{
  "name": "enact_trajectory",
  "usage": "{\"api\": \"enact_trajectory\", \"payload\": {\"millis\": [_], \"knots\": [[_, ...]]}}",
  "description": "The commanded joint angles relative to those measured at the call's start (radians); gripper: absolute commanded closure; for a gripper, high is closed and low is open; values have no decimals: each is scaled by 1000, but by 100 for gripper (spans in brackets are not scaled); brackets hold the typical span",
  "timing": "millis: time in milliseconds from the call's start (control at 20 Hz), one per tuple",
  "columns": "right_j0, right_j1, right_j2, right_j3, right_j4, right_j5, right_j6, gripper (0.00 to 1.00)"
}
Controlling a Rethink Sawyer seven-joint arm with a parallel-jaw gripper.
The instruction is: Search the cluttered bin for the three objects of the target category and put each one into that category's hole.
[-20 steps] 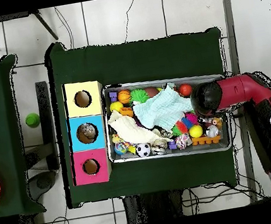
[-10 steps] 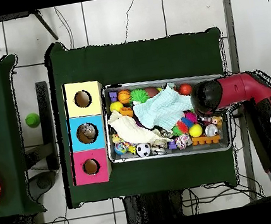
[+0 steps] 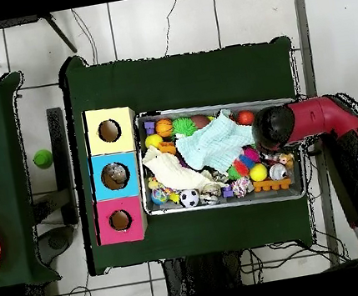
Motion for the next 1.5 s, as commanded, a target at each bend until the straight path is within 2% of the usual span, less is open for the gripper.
{"api": "enact_trajectory", "payload": {"millis": [50,250,450,750,1000,1500], "knots": [[-32,-32,5,31,55,120,-325,100],[-52,-110,17,79,84,131,-350,100],[-49,-181,3,124,75,139,-367,100],[-32,-271,10,196,113,153,-320,100],[-3,-354,25,263,186,193,-252,100],[57,-466,34,322,332,248,-136,100]]}}
